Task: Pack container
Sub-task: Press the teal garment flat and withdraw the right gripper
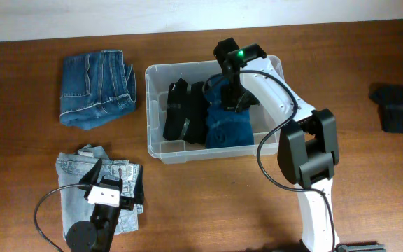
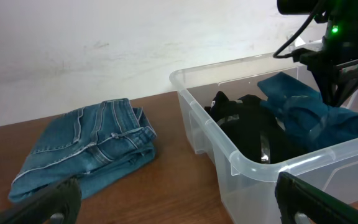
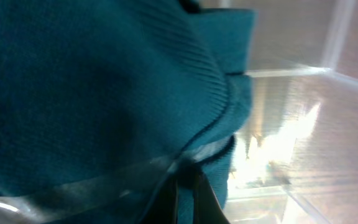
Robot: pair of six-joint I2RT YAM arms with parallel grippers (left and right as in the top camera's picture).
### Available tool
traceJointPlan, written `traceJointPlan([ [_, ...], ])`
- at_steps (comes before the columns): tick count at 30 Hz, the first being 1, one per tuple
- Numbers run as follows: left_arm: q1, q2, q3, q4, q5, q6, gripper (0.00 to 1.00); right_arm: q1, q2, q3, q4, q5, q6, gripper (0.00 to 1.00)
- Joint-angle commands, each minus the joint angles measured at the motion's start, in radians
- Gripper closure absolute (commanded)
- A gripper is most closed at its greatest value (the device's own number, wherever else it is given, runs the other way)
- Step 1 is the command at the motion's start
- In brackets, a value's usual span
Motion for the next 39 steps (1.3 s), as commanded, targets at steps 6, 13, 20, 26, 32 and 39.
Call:
traceJointPlan([
  [6,0.006,-0.006,-0.006,-0.001,0.005,0.016,0.01,0.024,0.004,-0.005,0.011,-0.056,-0.04,0.96],
  [13,0.006,-0.006,-0.006,-0.001,0.005,0.016,0.01,0.022,0.001,0.06,-0.034,0.018,-0.038,0.96],
  [20,0.006,-0.006,-0.006,-0.001,0.005,0.016,0.01,0.017,0.001,0.441,-0.281,0.28,-0.036,0.85],
  [26,0.006,-0.006,-0.006,-0.001,0.005,0.016,0.01,-0.066,0.001,0.829,-0.439,0.444,-0.136,0.51],
  [32,0.006,-0.006,-0.006,-0.001,0.005,0.016,0.01,-0.278,-0.032,0.846,-0.439,0.379,-0.193,0.36],
  [39,0.006,-0.006,-0.006,-0.001,0.005,0.016,0.01,-0.528,-0.029,0.687,-0.394,0.289,-0.206,0.36],
])
